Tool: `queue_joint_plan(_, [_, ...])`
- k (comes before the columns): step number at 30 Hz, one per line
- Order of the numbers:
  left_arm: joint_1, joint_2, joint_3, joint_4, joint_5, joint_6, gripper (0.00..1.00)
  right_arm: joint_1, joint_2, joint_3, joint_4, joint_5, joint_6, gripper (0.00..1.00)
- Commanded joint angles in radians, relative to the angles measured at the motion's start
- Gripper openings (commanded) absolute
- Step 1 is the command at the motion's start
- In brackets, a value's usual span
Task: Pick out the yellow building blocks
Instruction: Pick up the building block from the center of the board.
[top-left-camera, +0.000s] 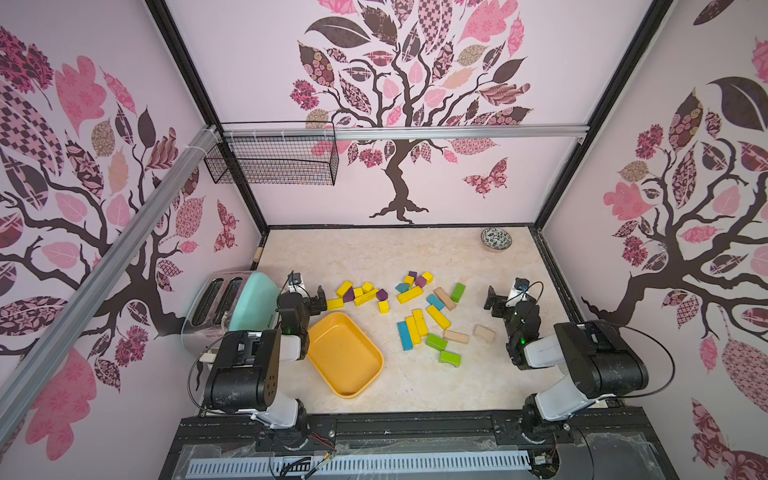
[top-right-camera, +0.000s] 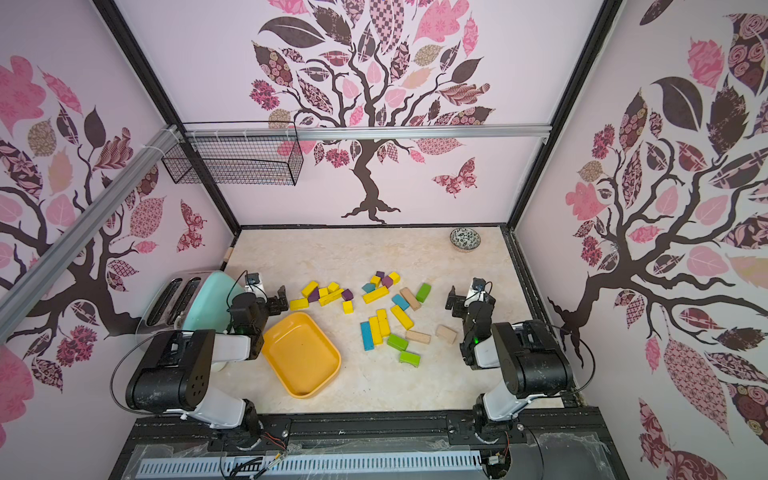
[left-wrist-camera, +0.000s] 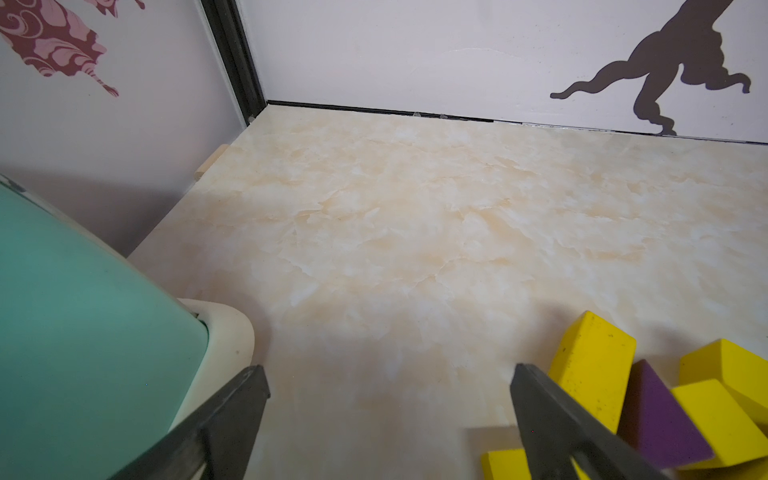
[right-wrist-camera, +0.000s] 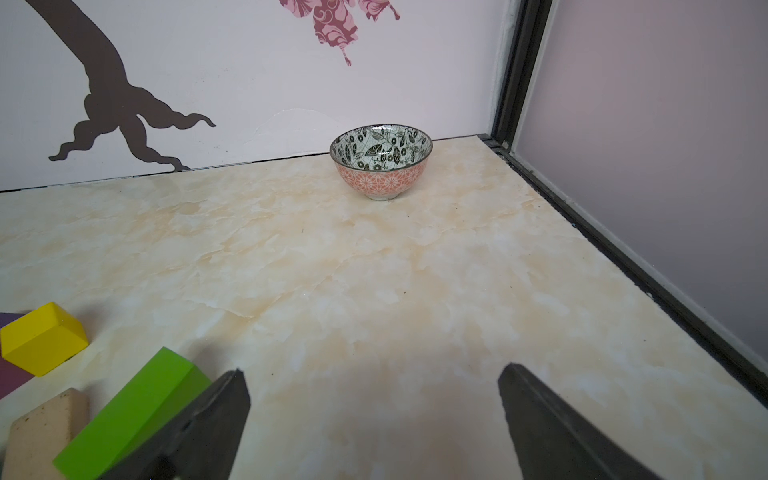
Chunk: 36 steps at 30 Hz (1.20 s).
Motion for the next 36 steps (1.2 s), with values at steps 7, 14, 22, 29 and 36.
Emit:
queue_joint_plan(7, [-0.003, -0.015, 0.021, 0.021, 0.003, 0.016, 0.80, 0.003, -0.005, -0.008, 0.089, 0.033, 0.001, 0.99])
queue_joint_plan(14, [-0.055, -0.261, 0.154, -0.482, -0.270, -0.089, 0.80, 0.016, -0.264, -0.033, -0.110, 0.052, 0.006, 0.99])
queue_joint_plan(22, [-0.166, -0.335, 0.293, -0.612, -0.215, -0.140, 0.77, 0.018, -0.453, 0.221, -0.713, -0.231, 0.207, 0.99])
queue_joint_plan(29, [-0.181, -0.435, 0.425, -0.813, 0.011, -0.273, 0.72, 0.051, -0.517, 0.354, -0.965, -0.474, 0.281, 0.95])
queue_joint_plan(36, [-0.246, -0.499, 0.555, -1.017, 0.302, -0.247, 0.71, 0.087, -0.527, 0.428, -1.048, -0.728, 0.357, 0.90])
